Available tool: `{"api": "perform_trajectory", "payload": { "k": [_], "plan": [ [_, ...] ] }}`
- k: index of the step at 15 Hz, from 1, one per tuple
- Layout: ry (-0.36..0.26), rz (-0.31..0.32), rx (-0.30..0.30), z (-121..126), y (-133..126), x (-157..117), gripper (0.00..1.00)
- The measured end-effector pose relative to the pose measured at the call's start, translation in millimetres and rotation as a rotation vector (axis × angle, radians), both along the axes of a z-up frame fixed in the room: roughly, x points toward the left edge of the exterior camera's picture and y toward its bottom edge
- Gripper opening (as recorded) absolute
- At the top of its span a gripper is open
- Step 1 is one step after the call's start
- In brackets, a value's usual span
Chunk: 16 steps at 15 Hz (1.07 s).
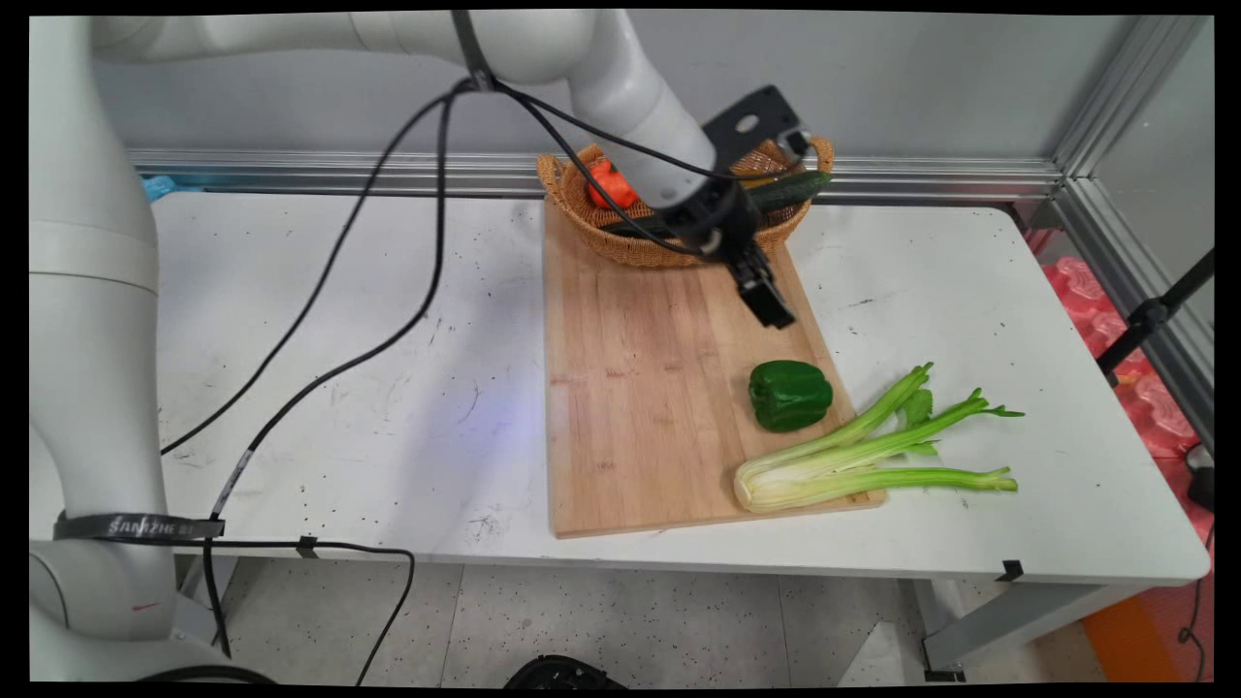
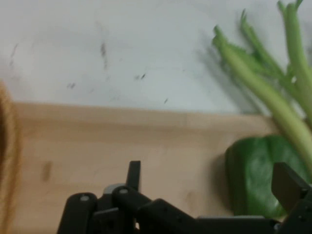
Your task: Pick up the cucumber from the vegetable basket
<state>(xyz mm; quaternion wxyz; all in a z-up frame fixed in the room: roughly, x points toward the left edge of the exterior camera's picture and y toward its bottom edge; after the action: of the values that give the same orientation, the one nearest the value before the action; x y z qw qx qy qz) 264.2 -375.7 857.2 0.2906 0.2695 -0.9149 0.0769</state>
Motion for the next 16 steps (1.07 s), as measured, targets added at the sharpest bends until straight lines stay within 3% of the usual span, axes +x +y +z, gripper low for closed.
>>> {"api": "perform_trajectory", "payload": {
  "k": [16],
  "plan": [
    [-0.167, 0.018, 0.071, 13, -17, 117, 1.0]
  ]
}}
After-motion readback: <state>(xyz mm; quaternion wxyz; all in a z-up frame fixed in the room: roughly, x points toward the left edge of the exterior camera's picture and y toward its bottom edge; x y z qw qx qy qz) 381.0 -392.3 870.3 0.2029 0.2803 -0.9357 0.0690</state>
